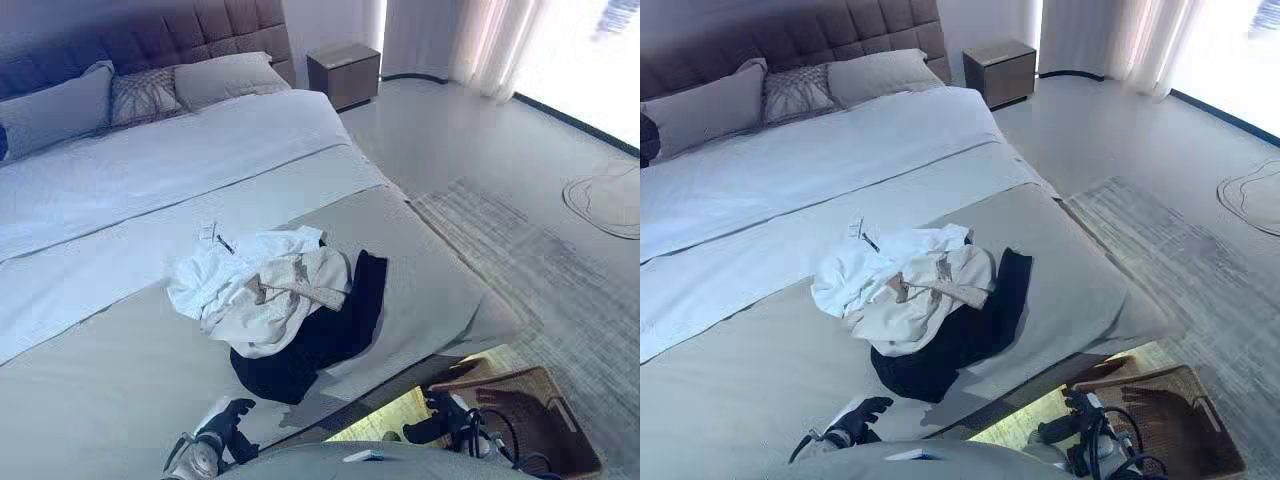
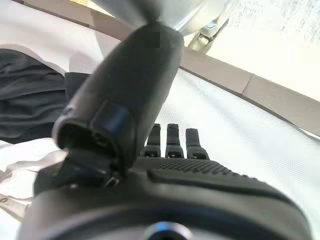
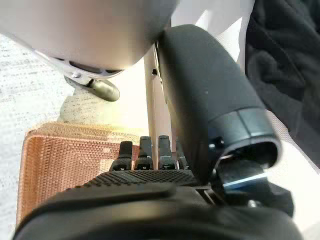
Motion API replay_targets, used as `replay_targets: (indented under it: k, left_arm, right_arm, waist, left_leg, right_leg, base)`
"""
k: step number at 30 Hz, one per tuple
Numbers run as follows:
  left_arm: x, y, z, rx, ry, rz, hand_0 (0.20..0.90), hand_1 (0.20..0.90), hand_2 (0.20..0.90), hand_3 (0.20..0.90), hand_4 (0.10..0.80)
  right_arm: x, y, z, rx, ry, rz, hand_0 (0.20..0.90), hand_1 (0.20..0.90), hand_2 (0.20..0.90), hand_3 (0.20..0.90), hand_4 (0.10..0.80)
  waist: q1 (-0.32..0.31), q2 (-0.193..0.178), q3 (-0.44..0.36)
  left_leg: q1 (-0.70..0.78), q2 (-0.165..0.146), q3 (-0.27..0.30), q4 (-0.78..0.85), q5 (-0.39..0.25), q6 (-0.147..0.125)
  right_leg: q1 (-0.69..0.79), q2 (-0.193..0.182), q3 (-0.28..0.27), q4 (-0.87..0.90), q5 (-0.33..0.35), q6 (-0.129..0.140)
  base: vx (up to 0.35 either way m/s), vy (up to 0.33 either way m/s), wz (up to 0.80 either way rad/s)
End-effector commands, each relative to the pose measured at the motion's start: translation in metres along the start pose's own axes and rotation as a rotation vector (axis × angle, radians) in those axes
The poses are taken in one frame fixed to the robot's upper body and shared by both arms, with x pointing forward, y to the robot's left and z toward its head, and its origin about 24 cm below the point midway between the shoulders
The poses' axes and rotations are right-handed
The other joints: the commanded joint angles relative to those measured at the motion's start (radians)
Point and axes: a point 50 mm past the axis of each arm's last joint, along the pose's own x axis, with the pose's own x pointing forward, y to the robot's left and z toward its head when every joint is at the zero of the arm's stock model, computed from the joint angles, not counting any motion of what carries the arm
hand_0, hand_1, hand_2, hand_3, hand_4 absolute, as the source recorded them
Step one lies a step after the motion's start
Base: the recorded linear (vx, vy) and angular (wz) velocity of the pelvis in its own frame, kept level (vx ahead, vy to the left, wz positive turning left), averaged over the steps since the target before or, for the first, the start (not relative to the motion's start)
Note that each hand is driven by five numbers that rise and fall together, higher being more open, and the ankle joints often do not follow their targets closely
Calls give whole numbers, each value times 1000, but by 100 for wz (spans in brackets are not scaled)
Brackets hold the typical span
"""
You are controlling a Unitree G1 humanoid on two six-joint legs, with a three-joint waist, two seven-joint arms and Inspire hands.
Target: Pick up the clothes from the bed and place them into the basket
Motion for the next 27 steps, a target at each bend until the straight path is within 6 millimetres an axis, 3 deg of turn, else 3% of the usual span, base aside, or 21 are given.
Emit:
replay_targets:
  k: [1,7,27]
  left_arm:
    - [7,8,27,0,-114,2,900,900,900,900,800]
    - [7,6,27,1,-116,-44,900,900,900,900,800]
    - [7,7,26,-20,-96,-33,900,900,900,900,800]
  right_arm:
    - [1,2,-1,-35,34,-4,900,900,900,900,800]
    - [2,3,0,38,43,-19,900,900,900,900,800]
    - [2,7,-2,-73,66,4,900,900,900,900,800]
  waist:
    - [4,-51,5]
    - [4,-54,6]
    - [16,-55,9]
  left_leg:
    - [20,-31,41,27,-94,15]
    - [18,-32,46,29,-93,17]
    - [29,-34,44,30,-96,18]
  right_leg:
    - [29,-11,15,73,-109,32]
    - [25,-10,21,78,-107,33]
    - [41,-17,4,74,-111,31]
  base:
    - [0,0,0]
    - [-2,1,-1]
    - [0,1,0]
